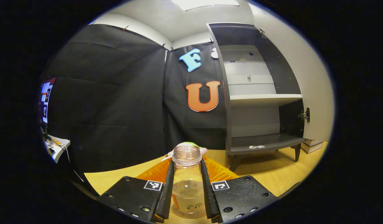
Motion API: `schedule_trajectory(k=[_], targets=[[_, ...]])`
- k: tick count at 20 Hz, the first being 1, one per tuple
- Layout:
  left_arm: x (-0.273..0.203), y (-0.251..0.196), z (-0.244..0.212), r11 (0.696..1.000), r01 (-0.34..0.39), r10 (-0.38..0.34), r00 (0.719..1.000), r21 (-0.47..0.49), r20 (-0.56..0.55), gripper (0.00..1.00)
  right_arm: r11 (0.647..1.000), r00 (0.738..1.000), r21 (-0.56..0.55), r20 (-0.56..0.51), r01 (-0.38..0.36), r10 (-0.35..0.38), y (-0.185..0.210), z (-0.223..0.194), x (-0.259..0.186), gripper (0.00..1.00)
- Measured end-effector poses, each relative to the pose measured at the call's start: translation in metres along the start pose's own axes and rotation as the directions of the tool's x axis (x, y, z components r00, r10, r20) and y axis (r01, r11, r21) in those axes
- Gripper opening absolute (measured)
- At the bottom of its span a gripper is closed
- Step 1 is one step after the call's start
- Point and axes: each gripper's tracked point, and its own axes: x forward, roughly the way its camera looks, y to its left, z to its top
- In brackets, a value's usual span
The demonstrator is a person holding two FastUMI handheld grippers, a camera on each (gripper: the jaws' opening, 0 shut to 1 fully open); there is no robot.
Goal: Open the cabinet door with the right hand, grasp the bottle in the cabinet with the left hand and place it on the coaster, then close the cabinet door with the right hand.
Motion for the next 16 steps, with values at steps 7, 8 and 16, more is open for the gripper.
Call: schedule_trajectory(k=[7,8,16], targets=[[-0.0026,-0.0007,0.001,1.0,0.002,-0.001,1.0,-0.007,0.011,0.46,1.0,1.0,-0.004,0.0,0.002,-0.002,-0.0007,-0.0005,-0.0002,0.93],[-0.003,-0.0021,0.0004,1.0,0.005,-0.005,1.0,-0.009,0.007,0.46,1.0,1.0,-0.003,0.0,0.002,-0.002,-0.0007,-0.0001,0.0002,0.94],[-0.004,-0.0045,0.003,1.0,0.025,-0.026,0.999,-0.008,-0.022,0.89,1.0,1.0,0.0,0.011,-0.003,0.003,-0.0013,-0.0005,-0.0001,0.94]])
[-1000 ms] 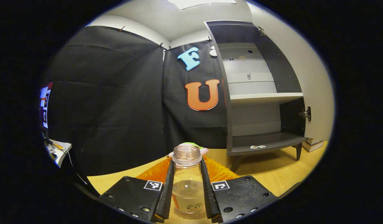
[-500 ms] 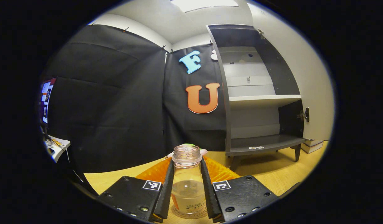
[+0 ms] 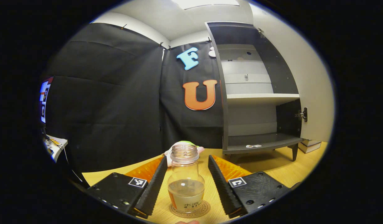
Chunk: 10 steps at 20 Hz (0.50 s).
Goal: Open the cabinet door with the right hand, grasp the bottle in the cabinet with the left hand and place it on the coaster, then close the cabinet door with the right hand.
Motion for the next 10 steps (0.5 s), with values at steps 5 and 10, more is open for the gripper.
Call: schedule_trajectory(k=[5,10], targets=[[-0.007,0.006,0.042,1.0,0.007,-0.008,0.999,0.006,0.05,0.89,1.0,1.0,0.021,0.01,-0.015,0.015,0.001,-0.002,0.001,0.94],[-0.018,-0.002,0.105,0.998,0.069,-0.068,0.993,-0.012,0.096,0.89,0.999,0.999,0.036,0.035,-0.031,0.03,0.002,-0.002,0.002,0.94]])
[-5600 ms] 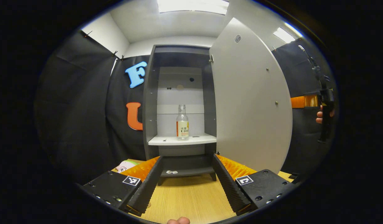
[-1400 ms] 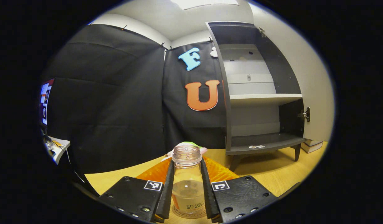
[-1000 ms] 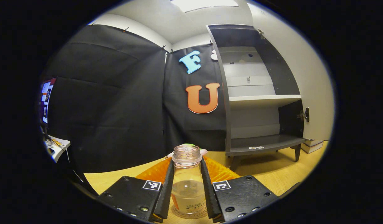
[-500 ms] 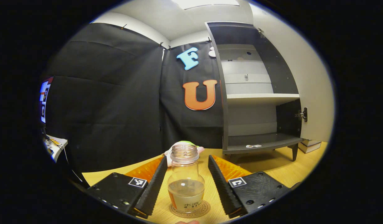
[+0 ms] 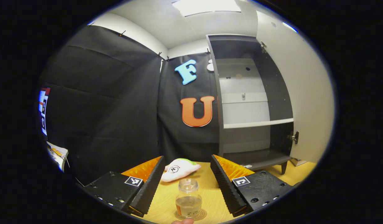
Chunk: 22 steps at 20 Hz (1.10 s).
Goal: Open the cabinet door with the right hand, grasp the bottle in the cabinet with the left hand and place it on the coaster, then close the cabinet door with the right hand.
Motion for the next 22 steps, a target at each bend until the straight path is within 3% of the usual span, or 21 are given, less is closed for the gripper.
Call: schedule_trajectory(k=[5,6,7,16,21,22], targets=[[-0.002,-0.014,0.044,0.998,0.06,-0.059,0.998,0.023,-0.038,0.89,0.999,1.0,0.03,0.027,-0.011,0.011,0.0,-0.001,0.001,0.93],[-0.003,-0.021,0.049,0.997,0.079,-0.078,0.996,0.014,-0.049,0.98,0.999,0.999,0.034,0.032,-0.016,0.015,0.001,-0.001,0.001,0.93],[-0.005,-0.025,0.057,0.995,0.098,-0.098,0.994,0.003,-0.056,0.89,0.999,0.999,0.035,0.035,-0.021,0.02,0.001,-0.001,0.001,0.94],[-0.03,-0.069,0.096,0.973,0.232,-0.231,0.964,-0.009,-0.131,0.89,0.997,0.998,-0.072,0.065,-0.002,0.007,0.002,0.006,0.0,0.93],[-0.04,-0.073,0.096,0.968,0.25,-0.25,0.959,-0.014,-0.131,0.9,0.999,0.998,-0.042,0.044,-0.035,0.037,0.008,0.004,0.001,0.85],[-0.041,-0.072,0.095,0.968,0.25,-0.249,0.959,-0.016,-0.138,0.9,0.999,0.999,-0.031,0.039,-0.032,0.033,0.008,0.002,0.0,0.89]])
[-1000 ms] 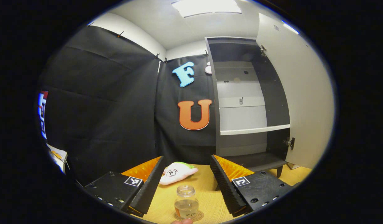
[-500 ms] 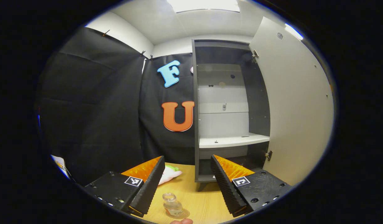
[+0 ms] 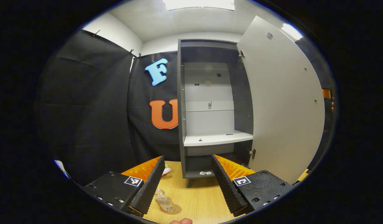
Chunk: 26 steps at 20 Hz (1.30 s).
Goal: Open the cabinet door with the right hand, grasp the bottle in the cabinet with the left hand and place it on the coaster, then close the cabinet door with the right hand.
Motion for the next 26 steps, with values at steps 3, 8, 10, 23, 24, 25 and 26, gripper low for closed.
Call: schedule_trajectory(k=[3,8,10,23,24,25,26], targets=[[-0.002,0.003,-0.002,1.0,0.001,-0.002,1.0,-0.007,-0.009,0.9,0.999,0.999,0.027,-0.012,-0.043,0.044,0.013,-0.003,0.001,0.89],[-0.008,0.012,-0.003,1.0,-0.004,0.004,1.0,0.008,0.003,0.9,0.984,0.983,0.025,-0.024,-0.179,0.18,0.072,-0.005,-0.006,0.89],[-0.011,0.016,-0.004,1.0,-0.005,0.005,1.0,0.005,0.005,0.9,0.97,0.97,0.028,-0.031,-0.24,0.241,0.103,-0.006,-0.005,0.89],[-0.03,0.07,-0.019,0.998,-0.062,0.061,0.998,-0.032,-0.013,0.94,0.85,0.846,0.03,-0.088,-0.526,0.526,0.313,-0.032,0.044,0.89],[-0.031,0.075,-0.021,0.997,-0.066,0.066,0.998,-0.032,-0.015,0.94,0.838,0.834,0.024,-0.087,-0.545,0.545,0.33,-0.032,0.05,0.87],[-0.031,0.08,-0.022,0.997,-0.072,0.072,0.997,-0.031,-0.017,0.94,0.832,0.828,0.013,-0.085,-0.555,0.554,0.347,-0.031,0.057,0.88],[-0.033,0.085,-0.023,0.996,-0.081,0.08,0.997,-0.03,-0.021,0.94,0.827,0.824,0.003,-0.08,-0.562,0.56,0.361,-0.03,0.065,0.89]])
